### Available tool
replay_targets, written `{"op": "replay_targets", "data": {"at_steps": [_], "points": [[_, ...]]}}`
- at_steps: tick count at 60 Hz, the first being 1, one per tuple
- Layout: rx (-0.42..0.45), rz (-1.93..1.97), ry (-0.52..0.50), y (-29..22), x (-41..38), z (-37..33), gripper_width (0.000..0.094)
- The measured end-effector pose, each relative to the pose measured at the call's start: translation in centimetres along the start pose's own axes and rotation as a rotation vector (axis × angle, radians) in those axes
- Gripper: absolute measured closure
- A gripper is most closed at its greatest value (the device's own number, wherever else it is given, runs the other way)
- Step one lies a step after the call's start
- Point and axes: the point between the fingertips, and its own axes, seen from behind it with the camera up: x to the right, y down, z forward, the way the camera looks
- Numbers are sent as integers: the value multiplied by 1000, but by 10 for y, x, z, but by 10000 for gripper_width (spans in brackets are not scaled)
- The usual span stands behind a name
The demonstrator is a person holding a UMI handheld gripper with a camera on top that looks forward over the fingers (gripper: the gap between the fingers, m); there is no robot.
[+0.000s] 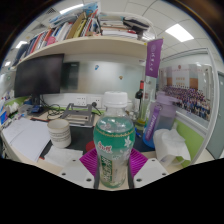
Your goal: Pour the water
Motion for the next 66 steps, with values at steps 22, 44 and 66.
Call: {"op": "replay_targets", "data": {"at_steps": [22, 44, 66], "points": [[-70, -154, 30, -15, 1, 16, 616], [-254, -905, 71, -61, -12, 79, 617], [-202, -1615, 134, -98, -50, 114, 617]]}}
